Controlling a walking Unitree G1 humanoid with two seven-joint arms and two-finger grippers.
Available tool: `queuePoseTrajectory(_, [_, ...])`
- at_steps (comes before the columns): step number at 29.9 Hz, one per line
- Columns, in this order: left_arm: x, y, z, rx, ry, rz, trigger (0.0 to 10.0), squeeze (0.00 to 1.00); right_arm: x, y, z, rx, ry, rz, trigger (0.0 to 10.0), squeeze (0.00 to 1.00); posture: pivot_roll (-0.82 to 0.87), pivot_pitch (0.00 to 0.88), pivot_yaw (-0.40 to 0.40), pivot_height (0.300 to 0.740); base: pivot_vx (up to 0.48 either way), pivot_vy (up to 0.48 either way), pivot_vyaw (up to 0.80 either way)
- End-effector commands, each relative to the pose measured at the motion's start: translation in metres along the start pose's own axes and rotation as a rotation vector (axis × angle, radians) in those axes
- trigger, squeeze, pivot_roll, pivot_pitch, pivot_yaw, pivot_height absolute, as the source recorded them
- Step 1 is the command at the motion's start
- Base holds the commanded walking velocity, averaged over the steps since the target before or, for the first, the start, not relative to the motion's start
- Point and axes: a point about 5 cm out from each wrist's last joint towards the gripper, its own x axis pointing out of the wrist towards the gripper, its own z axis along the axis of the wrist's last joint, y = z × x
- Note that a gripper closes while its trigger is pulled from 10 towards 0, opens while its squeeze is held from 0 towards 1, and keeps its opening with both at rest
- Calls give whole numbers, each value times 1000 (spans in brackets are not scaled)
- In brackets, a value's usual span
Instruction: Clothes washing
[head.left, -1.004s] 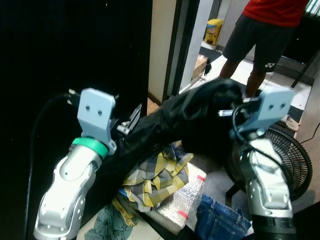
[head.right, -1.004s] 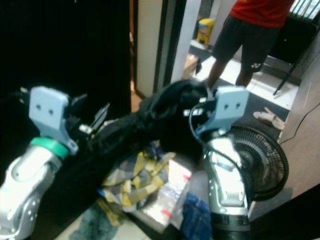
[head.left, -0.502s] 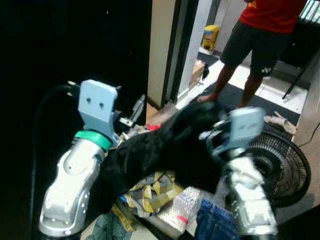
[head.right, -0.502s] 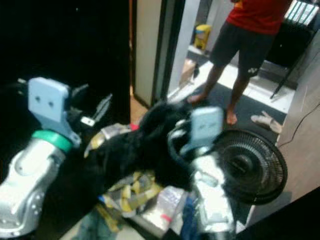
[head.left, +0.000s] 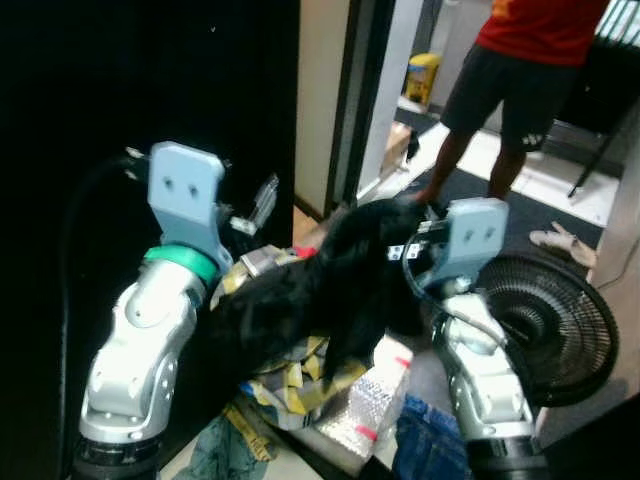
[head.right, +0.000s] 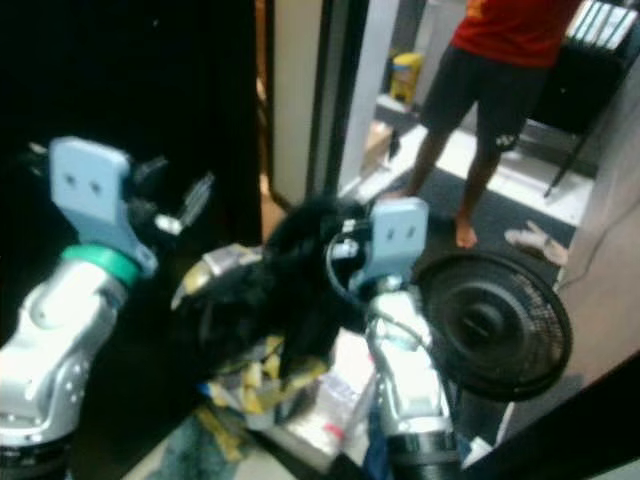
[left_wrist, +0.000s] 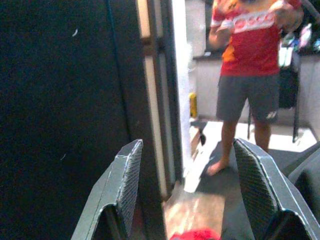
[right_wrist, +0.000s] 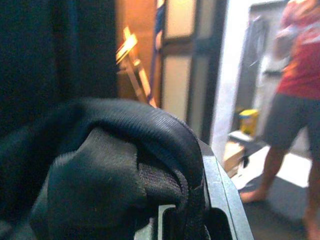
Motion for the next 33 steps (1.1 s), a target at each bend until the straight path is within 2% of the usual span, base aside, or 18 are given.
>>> queuePoseTrajectory(1, [3,-5,8,-9,-31,-25,10000,0,0,-5,5,7,-34,-29,10000,0,56,45,24,740,0,0,-800])
queuePoseTrajectory(11, [4,-6,11,-4,-45,-33,10000,0,0,9,4,42,-44,-8,10000,0,65,49,30,740,0,0,-800])
queuePoseTrajectory(33, [4,-6,12,0,-36,-36,10000,0,2,13,6,45,-54,5,10000,0,70,53,30,740,0,0,-800])
